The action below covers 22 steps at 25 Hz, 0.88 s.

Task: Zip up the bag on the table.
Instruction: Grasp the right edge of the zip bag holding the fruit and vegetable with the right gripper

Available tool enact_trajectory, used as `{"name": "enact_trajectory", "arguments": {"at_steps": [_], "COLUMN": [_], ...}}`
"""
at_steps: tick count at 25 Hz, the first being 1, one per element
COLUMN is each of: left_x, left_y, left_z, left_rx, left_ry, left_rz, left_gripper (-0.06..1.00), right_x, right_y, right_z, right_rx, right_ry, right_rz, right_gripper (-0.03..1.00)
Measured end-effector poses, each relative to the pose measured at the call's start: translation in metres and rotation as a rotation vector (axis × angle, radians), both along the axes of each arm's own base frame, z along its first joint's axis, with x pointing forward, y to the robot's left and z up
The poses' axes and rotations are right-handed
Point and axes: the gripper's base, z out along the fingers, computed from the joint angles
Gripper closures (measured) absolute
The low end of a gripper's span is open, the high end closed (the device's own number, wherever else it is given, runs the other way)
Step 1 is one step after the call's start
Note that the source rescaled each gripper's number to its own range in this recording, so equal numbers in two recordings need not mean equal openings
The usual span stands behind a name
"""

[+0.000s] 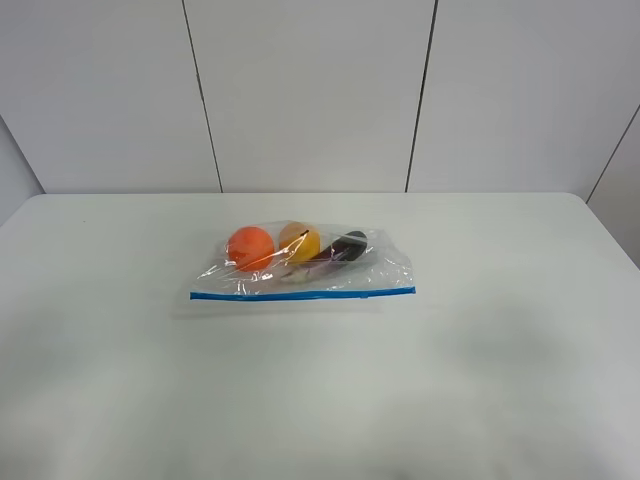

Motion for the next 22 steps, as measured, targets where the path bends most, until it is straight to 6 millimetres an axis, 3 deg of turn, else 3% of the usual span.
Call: {"name": "enact_trajectory", "arguments": {"at_steps": [9,13,18,22], "left_x": [0.0,0.0,0.0,0.0], "left_y": [0.0,0.0,0.0,0.0], "left_z": [0.0,0.0,0.0,0.0], "left_rx": [0.0,0.0,0.0,0.0], "left_ry": [0.0,0.0,0.0,0.0], "left_rz": [0.0,0.0,0.0,0.0], "left_gripper": [0.26,0.26,0.26,0.26], "right_x": [0.0,0.003,0.044,0.097], "right_y": [0.0,0.0,-0.001,0.002], "right_z": [0.0,0.012,0.037,0.049], "right_rx": [-0.001,-0.002,0.007,0.057], "right_ry": [-0.001,-0.019,0.082,0.179], "right_rz": [-0.001,-0.003,-0.001,0.027], "right_gripper": [0.03,0.03,0.03,0.03]}}
